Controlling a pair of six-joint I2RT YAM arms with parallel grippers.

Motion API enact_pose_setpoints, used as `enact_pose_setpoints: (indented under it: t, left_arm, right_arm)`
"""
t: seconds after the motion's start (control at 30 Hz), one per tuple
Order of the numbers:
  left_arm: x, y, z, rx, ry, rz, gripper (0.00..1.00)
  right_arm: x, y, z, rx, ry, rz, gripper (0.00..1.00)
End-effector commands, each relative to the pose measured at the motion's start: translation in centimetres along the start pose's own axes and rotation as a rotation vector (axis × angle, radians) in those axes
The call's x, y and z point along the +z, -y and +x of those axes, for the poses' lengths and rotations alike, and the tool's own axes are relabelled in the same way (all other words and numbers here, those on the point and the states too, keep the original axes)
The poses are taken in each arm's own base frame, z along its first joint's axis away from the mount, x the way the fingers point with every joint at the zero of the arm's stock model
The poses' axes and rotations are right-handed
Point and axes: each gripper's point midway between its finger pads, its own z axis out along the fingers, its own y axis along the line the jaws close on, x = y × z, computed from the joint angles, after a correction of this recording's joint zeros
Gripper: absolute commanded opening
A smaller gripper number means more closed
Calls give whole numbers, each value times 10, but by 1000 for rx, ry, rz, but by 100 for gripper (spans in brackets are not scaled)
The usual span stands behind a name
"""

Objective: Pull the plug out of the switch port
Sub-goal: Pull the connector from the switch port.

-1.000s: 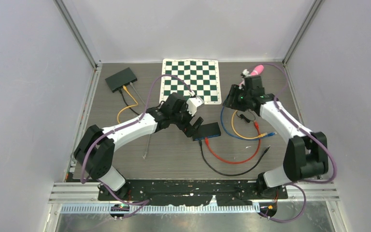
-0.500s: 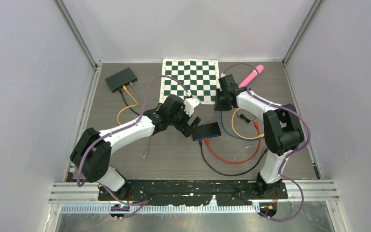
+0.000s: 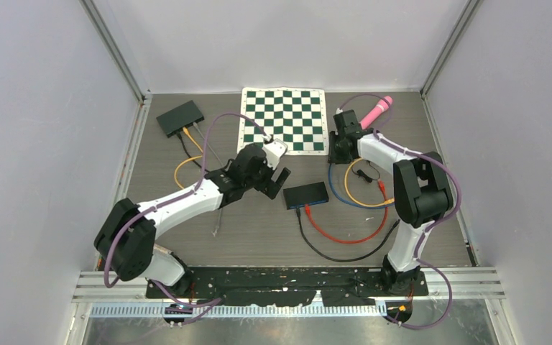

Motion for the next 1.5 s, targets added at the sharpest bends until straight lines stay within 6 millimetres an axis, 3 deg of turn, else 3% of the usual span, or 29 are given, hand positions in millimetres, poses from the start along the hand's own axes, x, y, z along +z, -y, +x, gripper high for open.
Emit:
enact_pose_setpoints:
  t: [0.0, 0.17, 0.43, 0.7, 0.9, 1.0, 1.17, 1.27, 1.47]
  left_arm:
    - [-10, -16, -23, -78, 130, -86, 100]
    - [-21, -29, -33, -142, 215, -162, 99]
    - [-26, -37, -36, -154, 219, -198, 99]
    - [-23, -33, -33, -145, 212, -176, 100]
    - [-29, -45, -33, -229, 258, -246, 100]
    - [-28, -44, -33, -230, 261, -244, 100]
    - [-22, -38, -33, -199, 236, -209, 100]
    - [-15, -25, -34, -136, 212, -127, 100]
    - [7, 7, -23, 1, 115, 57, 100]
  right_arm:
    - [-27, -40, -19, -57, 91, -168, 34]
    - [-27, -59, 5, -100, 63, -174, 34]
    - [4, -46, 33, -101, -15, -89, 32]
    - [11, -10, 23, -55, 2, 12, 32]
    - [11, 7, -2, 59, 49, -14, 32]
    - [2, 2, -13, 57, 77, -54, 32]
    - [-35, -36, -20, 42, 123, -279, 41]
    - [-56, -45, -14, 53, 137, -350, 50]
    - [-81, -44, 23, 101, 113, -415, 60]
